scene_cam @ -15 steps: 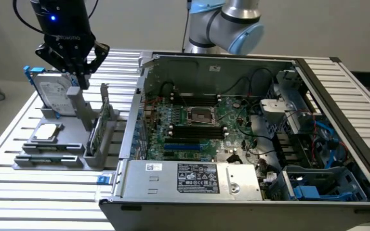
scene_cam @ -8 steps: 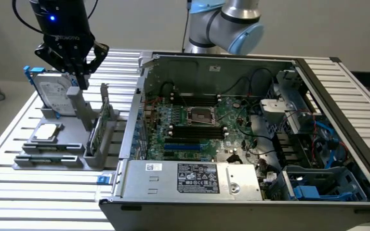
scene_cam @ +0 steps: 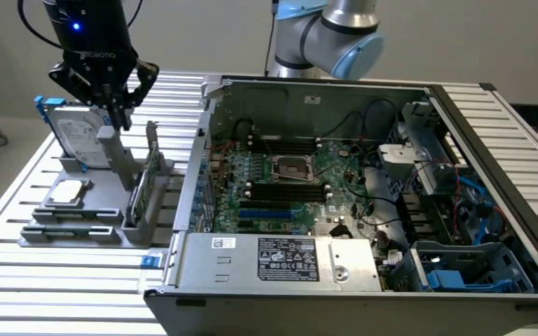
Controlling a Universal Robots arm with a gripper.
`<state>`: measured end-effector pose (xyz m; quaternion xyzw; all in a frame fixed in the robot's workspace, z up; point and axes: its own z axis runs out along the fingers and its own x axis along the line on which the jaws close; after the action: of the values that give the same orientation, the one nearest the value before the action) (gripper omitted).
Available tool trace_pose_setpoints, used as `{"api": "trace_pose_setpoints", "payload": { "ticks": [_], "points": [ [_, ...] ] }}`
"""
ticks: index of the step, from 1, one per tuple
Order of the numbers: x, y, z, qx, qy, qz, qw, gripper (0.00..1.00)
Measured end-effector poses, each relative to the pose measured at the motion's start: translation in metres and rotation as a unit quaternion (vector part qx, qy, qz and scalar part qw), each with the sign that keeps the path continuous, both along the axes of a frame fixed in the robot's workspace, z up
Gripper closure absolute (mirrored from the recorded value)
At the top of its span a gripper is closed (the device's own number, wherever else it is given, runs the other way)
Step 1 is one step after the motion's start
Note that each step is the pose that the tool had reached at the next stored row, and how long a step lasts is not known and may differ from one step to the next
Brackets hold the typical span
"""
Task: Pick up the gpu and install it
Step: 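Pick up the gpu and move the gpu toward the slot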
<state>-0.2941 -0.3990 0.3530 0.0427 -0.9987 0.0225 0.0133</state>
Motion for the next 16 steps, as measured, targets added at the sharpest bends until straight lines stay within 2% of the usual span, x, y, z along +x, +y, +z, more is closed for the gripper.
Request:
{"api": "trace_pose_setpoints", "payload": {
  "ticks": [1, 2, 4, 5, 6, 16],
  "points": [
    [0.0, 0.0, 0.0, 0.0, 0.0, 0.0, 1.0, 0.76],
    [0.0, 0.0, 0.0, 0.0, 0.0001, 0.0, 1.0, 0.76],
    [0.0, 0.0, -0.0015, -0.001, 0.0007, 0.0, 1.0, 0.65],
    [0.0, 0.0, -0.0034, -0.0014, 0.0007, 0.0, 1.0, 0.65],
    [0.0, 0.0, -0.0051, -0.0015, 0.0007, 0.0, 1.0, 0.58],
    [0.0, 0.0, -0.0234, -0.0015, 0.0007, 0.0, 1.0, 0.58]
  ]
}}
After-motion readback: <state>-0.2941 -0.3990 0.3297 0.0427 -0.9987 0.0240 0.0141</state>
